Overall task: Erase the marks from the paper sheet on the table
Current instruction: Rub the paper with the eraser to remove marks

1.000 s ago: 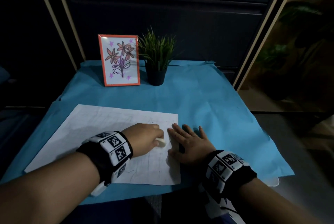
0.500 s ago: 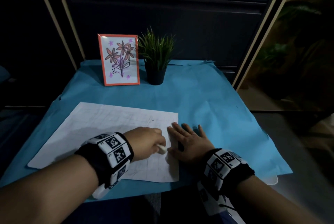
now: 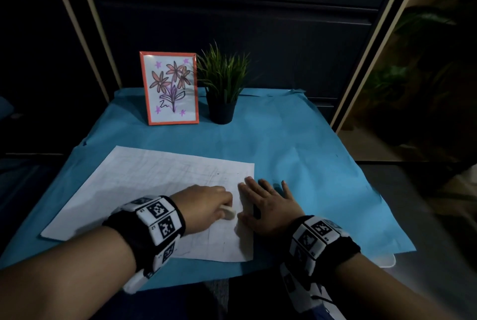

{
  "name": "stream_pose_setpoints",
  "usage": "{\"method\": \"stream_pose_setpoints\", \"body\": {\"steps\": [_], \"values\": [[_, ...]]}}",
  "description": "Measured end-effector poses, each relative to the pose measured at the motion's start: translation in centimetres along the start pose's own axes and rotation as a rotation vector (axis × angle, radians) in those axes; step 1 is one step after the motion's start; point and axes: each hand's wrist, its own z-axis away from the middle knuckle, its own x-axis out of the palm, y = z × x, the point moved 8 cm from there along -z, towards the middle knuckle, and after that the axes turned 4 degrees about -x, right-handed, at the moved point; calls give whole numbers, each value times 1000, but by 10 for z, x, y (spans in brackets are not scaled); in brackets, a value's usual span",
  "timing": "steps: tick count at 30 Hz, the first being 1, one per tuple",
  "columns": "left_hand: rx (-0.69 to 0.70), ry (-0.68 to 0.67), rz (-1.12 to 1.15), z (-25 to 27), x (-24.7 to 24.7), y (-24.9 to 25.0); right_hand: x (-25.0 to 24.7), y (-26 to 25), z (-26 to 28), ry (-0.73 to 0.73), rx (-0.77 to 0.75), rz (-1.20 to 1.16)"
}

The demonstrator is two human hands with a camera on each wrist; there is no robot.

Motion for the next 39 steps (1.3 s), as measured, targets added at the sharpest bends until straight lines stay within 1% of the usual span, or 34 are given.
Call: {"method": "stream_pose_setpoints", "body": {"steps": [1, 3, 6, 8, 11, 13, 17, 18, 21, 22, 24, 26, 27, 28, 29, 31, 32, 33, 37, 38, 39], "values": [[-18, 32, 6, -1, -2, -1, 0, 0, 0, 2, 1, 1], [-18, 41, -12, -4, -2, -1, -1, 1, -1, 6, 5, 2], [42, -36, -58, -2, 2, 2, 1, 0, -1, 4, 5, 12], [69, -55, -64, -1, 3, 2, 1, 0, -2, 7, 2, 12], [14, 31, -30, -1, -2, -1, 1, 3, -3, 11, 10, -2], [12, 62, -57, -1, -3, 1, 1, 4, -4, 15, 18, -8], [76, -50, -82, 7, 5, 5, 3, 4, -4, 13, 16, -5], [73, -51, -84, 8, 4, 4, 3, 4, -4, 16, 16, -5], [22, 62, -61, 3, -7, 1, 2, 4, -4, 19, 20, -5], [12, 77, -55, 2, -9, 0, 3, 4, -4, 14, 20, -4], [30, 31, -56, 1, -6, 1, 3, 4, -5, 17, 20, 1], [72, -70, -63, 6, 2, 4, 4, 4, -5, 12, 20, 4], [82, -97, -75, 9, 3, 4, 4, 4, -4, 14, 22, 2], [78, -94, -85, 11, 3, 4, 3, 5, -4, 16, 24, 1], [61, -63, -84, 11, 1, 3, 3, 4, -4, 16, 26, 1], [14, 37, -50, 8, -6, 1, 2, 5, -5, 21, 31, 3], [4, 65, -41, 7, -8, 0, 2, 5, -5, 22, 34, 3], [8, 62, -42, 6, -7, 1, 3, 5, -5, 20, 36, 5], [71, -87, -70, 11, 6, 5, 4, 4, -5, 5, 35, 10], [67, -85, -78, 11, 5, 5, 3, 5, -5, 15, 32, 9], [52, -55, -72, 9, 2, 4, 3, 5, -5, 24, 27, 6]]}}
